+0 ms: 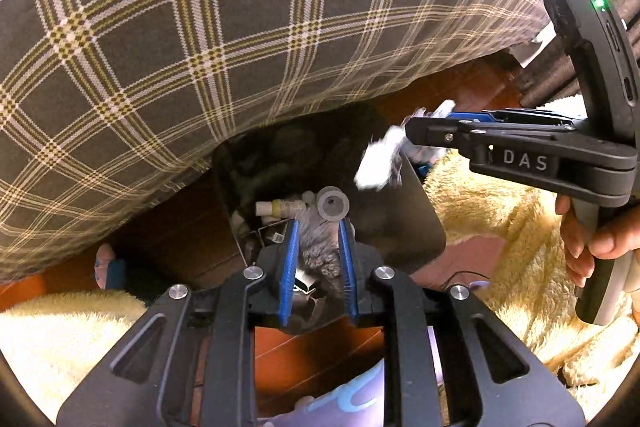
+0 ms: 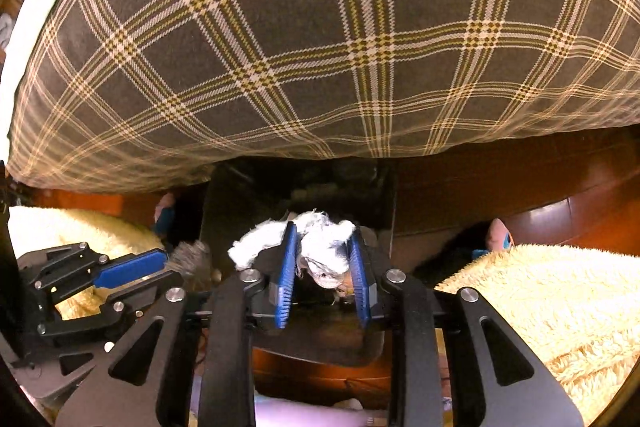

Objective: Collect trash
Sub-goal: 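Lower the cloth and scrunchie into the black bin and open both grippers, then raise both open grippers back over the wipes pack and teal toy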

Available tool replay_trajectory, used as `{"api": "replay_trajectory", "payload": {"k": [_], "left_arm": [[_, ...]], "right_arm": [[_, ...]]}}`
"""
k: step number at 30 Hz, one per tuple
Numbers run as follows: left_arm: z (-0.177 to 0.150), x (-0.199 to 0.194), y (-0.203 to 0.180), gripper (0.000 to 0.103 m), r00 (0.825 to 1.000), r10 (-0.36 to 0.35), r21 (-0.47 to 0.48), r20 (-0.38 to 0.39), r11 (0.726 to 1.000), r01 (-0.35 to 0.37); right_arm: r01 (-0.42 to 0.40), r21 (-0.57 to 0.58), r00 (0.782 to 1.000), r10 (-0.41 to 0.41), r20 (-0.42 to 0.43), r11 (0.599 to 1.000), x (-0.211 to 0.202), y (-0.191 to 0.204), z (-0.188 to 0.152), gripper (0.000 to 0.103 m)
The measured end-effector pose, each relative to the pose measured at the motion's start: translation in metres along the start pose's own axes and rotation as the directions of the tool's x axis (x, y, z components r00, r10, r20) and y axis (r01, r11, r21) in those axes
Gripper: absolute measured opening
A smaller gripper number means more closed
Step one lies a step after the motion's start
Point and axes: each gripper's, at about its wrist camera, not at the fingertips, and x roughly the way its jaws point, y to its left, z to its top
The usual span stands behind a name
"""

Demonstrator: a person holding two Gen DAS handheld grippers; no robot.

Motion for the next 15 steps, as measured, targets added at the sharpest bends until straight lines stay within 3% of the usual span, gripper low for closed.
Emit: {"api": "replay_trajectory", "payload": {"k": [1, 6, 11, 15], "left_arm": [[0.001, -0.001, 0.003, 0.022, 1.000, 0.003, -0.004, 0.003, 1.000, -0.003], [0.003, -0.018, 0.008, 0.035, 0.999, 0.029, -0.020, 0.037, 0.999, -0.029], [0.011, -0.047, 0.008, 0.058, 0.991, 0.082, -0.006, 0.103, 0.997, -0.082], [0.020, -0.081, 0.004, 0.075, 0.976, 0.124, 0.013, 0.179, 0.992, -0.129]], "right_arm": [[-0.005, 0.008, 1.000, 0.005, 0.006, 1.000, -0.003, -0.001, 0.002, 0.047], [-0.011, 0.035, 0.999, 0.010, 0.052, 0.999, -0.023, -0.008, 0.008, 0.054], [0.014, 0.034, 0.991, -0.018, 0.130, 0.999, -0.057, -0.010, 0.015, 0.085], [0.030, 0.009, 0.979, -0.031, 0.199, 1.000, -0.092, -0.005, 0.025, 0.093]]}}
